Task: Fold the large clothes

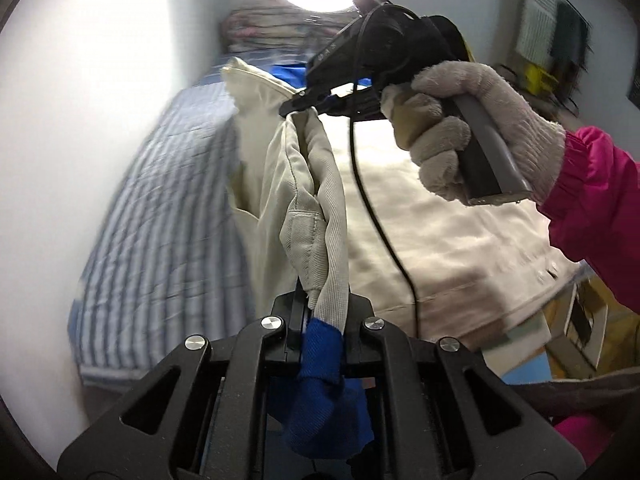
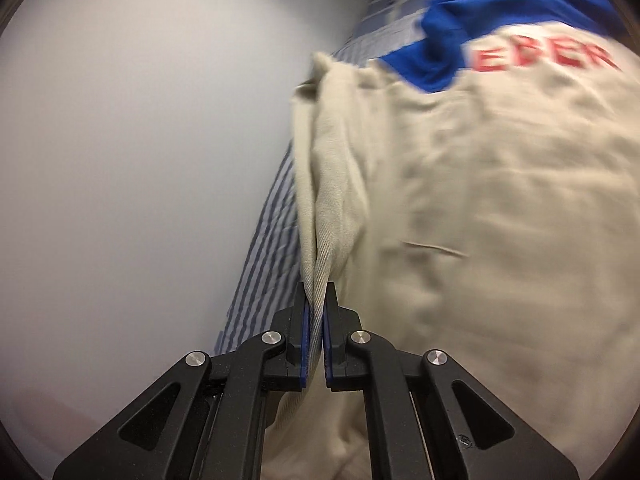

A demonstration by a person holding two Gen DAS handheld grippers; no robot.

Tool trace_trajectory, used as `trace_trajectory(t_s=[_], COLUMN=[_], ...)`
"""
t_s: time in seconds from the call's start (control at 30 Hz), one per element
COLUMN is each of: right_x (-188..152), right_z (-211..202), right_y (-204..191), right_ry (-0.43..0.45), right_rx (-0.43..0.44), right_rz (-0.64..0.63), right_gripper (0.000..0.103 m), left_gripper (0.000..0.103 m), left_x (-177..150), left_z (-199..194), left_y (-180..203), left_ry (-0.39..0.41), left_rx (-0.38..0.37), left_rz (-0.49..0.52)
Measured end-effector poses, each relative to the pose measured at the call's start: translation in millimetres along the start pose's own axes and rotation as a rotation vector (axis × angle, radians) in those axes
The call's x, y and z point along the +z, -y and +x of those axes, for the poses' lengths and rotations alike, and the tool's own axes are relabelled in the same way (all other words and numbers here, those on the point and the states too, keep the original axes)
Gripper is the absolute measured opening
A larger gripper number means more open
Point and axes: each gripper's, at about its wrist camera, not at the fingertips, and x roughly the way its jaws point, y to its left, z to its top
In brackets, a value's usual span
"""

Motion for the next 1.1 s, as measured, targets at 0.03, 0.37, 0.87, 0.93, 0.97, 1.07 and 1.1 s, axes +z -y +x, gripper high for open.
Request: trace_trajectory(t_s=[0.03,0.37,0.87,0.93,0.97,1.07,1.1], right_x=[-4,-45,29,50,65,93,102], right_z=[-12,-25,-73,-62,-51,-26,-13], right_y=[14,110,58,59,58,61,58], right_ry=[0.016,0.017,0.09,0.117,0.125,0.13,0.121], right_rx=[-0.001,-0.087,-0.115,-0.129,-0.126,-0.118,-0.123], right_rz=[0.025,0.238,-0.084,-0.066,-0.045,-0.012,-0.013], right_gripper=[0.004,0.004,0.065,0.065,0.065,0.065,0.065], left_gripper=[0.008,0.009,0.022,0.022,0.022,0.022,0.022], left_x=[1,-7,-8,-6,-5,-1,-1], left_z=[3,48,-6,5,13,33,40], left_y=[10,66,-1,-11,-12,-6,-2], left_ry=[-0.005,-0.127,-0.064,-0.07,-0.074,-0.092,-0.102], left_rx=[-0.009,-0.119,-0.179,-0.169,-0.17,-0.179,-0.181], left_rz=[0.024,0.1,-0.1,-0.136,-0.142,-0.117,-0.099])
